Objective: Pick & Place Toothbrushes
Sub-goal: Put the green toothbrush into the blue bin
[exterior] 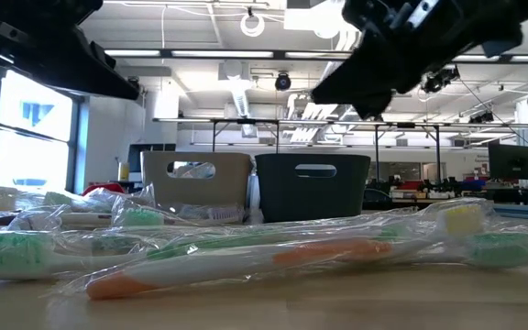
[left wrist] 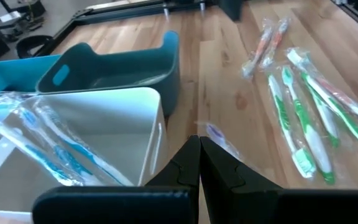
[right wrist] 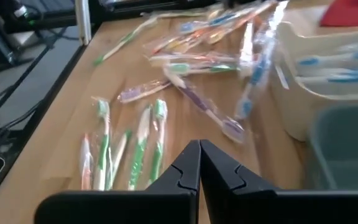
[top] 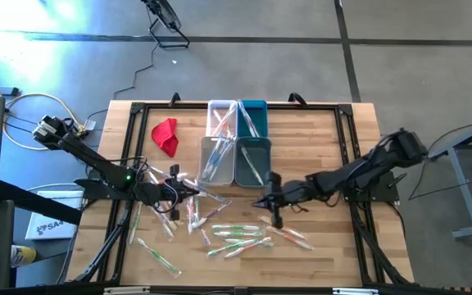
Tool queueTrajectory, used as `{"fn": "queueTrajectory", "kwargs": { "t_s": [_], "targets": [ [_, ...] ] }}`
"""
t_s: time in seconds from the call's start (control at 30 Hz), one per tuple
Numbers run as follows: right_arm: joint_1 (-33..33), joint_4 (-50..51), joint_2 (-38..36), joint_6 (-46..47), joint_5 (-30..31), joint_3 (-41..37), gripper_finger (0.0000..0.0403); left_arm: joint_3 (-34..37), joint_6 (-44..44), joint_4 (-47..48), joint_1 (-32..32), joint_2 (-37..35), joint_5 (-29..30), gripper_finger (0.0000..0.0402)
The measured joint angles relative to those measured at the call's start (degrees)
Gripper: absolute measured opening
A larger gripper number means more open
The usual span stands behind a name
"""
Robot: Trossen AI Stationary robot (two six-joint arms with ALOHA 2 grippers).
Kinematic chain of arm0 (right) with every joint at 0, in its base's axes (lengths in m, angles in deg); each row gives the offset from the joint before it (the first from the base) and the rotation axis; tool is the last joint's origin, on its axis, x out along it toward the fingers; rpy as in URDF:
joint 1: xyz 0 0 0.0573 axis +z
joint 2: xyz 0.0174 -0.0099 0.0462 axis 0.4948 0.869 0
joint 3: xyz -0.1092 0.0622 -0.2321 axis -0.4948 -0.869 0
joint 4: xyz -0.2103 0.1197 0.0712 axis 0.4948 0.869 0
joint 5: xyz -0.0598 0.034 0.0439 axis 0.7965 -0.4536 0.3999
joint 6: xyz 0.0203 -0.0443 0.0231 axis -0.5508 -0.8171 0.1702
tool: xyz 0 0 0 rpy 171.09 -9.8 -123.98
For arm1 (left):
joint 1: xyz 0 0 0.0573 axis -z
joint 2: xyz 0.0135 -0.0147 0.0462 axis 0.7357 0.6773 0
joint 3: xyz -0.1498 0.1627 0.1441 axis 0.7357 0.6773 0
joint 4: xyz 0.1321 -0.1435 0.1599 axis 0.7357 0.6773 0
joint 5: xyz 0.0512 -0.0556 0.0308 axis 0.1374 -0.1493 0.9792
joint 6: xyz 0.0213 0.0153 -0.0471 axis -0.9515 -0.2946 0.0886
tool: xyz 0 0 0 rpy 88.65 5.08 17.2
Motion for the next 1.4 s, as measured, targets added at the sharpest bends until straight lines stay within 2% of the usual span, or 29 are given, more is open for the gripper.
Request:
{"fn": "queueTrajectory", "kwargs": {
  "t_s": [0.47, 0.83, 0.93, 1.17, 1.4],
  "targets": [
    [1.59, 5.90, 17.85, -3.00, -3.41, 17.50, 0.0002, 0.00, 0.02, -0.15, -0.02, 0.00, 0.78, 0.0003],
    [3.12, 9.51, 22.10, -4.27, 1.69, 19.36, 0.0006, 0.00, 0.65, -0.38, 0.00, 0.00, 0.78, 0.0003],
    [3.08, 9.53, 22.08, -4.07, 1.75, 19.36, 0.0026, 0.00, 0.96, -0.36, 0.00, 0.00, 0.78, 0.0003],
    [3.13, 12.47, 22.08, -3.58, 0.31, 19.36, 0.0102, 0.00, 1.11, -0.28, 0.00, 0.00, 0.73, 0.0003],
    [3.26, 12.34, 22.06, -1.06, -1.70, 19.36, 0.0117, 0.00, 1.11, -0.28, 0.00, 0.00, 0.65, 0.0003]
  ]
}}
